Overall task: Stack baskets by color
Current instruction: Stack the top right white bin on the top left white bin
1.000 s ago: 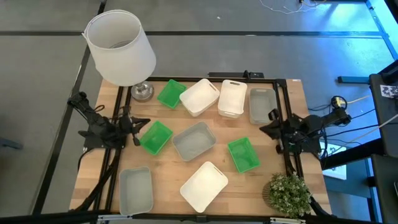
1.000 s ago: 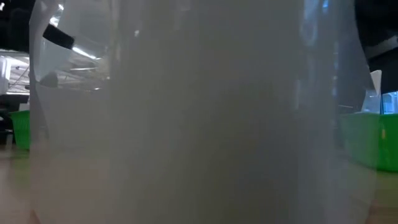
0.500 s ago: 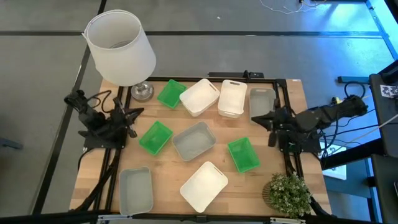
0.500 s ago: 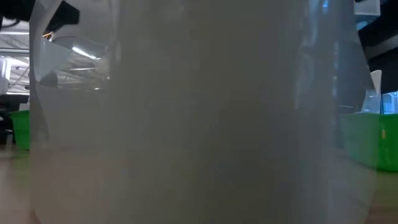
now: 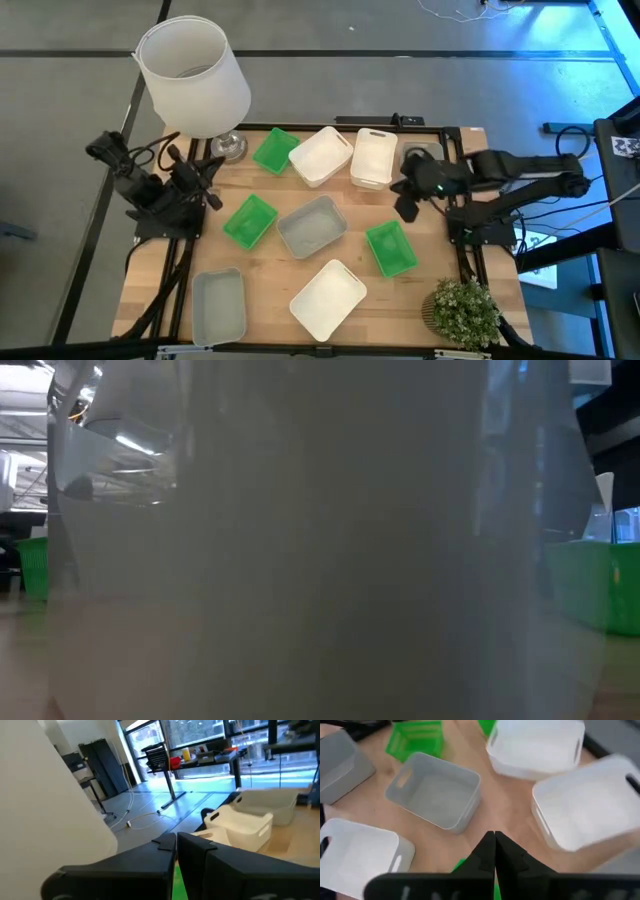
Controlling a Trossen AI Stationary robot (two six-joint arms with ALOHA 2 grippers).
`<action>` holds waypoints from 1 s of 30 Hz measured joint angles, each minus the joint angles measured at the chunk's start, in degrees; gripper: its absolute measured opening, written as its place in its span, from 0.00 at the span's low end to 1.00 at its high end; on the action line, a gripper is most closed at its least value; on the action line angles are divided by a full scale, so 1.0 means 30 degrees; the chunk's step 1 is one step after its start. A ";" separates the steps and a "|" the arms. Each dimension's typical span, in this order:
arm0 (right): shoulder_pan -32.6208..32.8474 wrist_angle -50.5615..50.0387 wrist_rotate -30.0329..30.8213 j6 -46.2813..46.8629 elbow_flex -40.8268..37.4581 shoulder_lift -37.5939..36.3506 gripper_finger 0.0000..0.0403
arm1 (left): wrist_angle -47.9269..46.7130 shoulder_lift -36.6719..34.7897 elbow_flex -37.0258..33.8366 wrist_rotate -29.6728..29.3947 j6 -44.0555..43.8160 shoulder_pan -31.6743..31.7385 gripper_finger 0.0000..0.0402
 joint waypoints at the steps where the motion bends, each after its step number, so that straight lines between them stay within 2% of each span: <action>1: -0.0448 -0.0297 -0.0626 0.0027 0.0396 0.0378 0.01 | 0.0047 0.0352 0.0367 0.0000 -0.0345 0.0026 0.03; 5: -0.1771 -0.0500 -0.3325 -0.1817 0.1246 0.1704 0.04 | 0.0033 0.1187 0.1195 -0.0007 -0.1314 0.0275 0.03; 9: -0.2396 -0.0449 -0.4773 -0.4103 0.1626 0.2706 0.10 | 0.0011 0.1576 0.1218 -0.0007 -0.1542 0.0443 0.03; 16: -0.2938 -0.0388 -0.4831 -0.6124 0.1635 0.3593 0.23 | 0.0703 0.2054 0.1218 0.0000 -0.2379 0.0452 0.03; 20: -0.3162 -0.0328 -0.4831 -0.6482 0.1635 0.3659 0.29 | 0.1865 0.2541 0.2006 0.0213 -0.1570 0.0252 0.03; 24: -0.3295 -0.0325 -0.4824 -0.6472 0.1635 0.3658 0.30 | 0.1734 0.3092 0.3618 0.1802 -0.0001 -0.0146 0.03; 30: -0.3288 -0.0316 -0.4824 -0.7032 0.1635 0.3644 0.30 | 0.1246 0.3214 0.4504 0.1752 -0.0061 -0.2573 0.03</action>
